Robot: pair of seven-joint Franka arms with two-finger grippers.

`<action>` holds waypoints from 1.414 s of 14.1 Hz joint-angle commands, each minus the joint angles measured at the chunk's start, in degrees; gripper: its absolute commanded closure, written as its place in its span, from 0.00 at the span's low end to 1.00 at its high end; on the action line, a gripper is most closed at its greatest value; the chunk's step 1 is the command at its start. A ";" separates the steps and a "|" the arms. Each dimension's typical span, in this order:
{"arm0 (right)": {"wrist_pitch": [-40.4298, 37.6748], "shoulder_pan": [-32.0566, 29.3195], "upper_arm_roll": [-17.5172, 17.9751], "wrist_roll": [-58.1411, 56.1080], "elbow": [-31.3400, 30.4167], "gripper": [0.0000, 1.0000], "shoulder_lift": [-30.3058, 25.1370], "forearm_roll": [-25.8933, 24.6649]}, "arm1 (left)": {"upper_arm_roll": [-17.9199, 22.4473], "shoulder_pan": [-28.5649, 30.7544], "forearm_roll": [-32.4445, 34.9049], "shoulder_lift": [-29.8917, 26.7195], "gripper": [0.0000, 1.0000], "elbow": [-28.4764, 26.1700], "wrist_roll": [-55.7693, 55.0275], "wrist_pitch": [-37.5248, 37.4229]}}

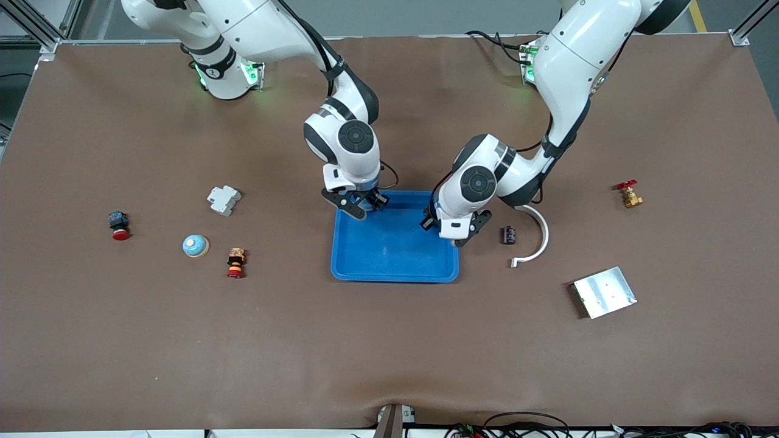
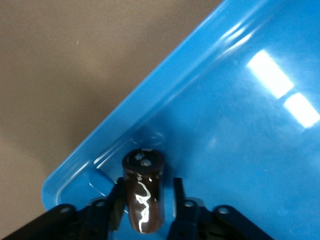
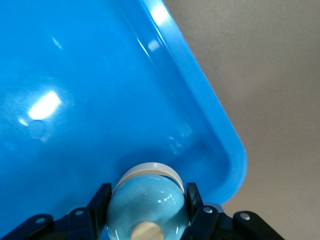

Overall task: Place electrolytic capacitor and blue bell in tray
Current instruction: 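Lower the capacitor into the tray and open the left gripper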

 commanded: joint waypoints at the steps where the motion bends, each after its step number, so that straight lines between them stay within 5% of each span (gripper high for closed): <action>1: -0.43 0.56 -0.59 2.02 4.54 1.00 3.65 -1.47 | 0.54 -0.69 1.01 -0.46 0.00 -0.19 -1.02 0.78; 13: -0.69 -1.98 -0.67 1.31 7.27 1.00 4.62 -1.91 | 1.33 4.31 1.63 -6.52 0.00 0.96 -0.15 -0.97; 20: -0.25 -2.16 -0.67 1.93 7.54 1.00 6.64 -3.41 | 1.42 6.43 6.37 -7.84 0.00 -0.01 13.28 -3.17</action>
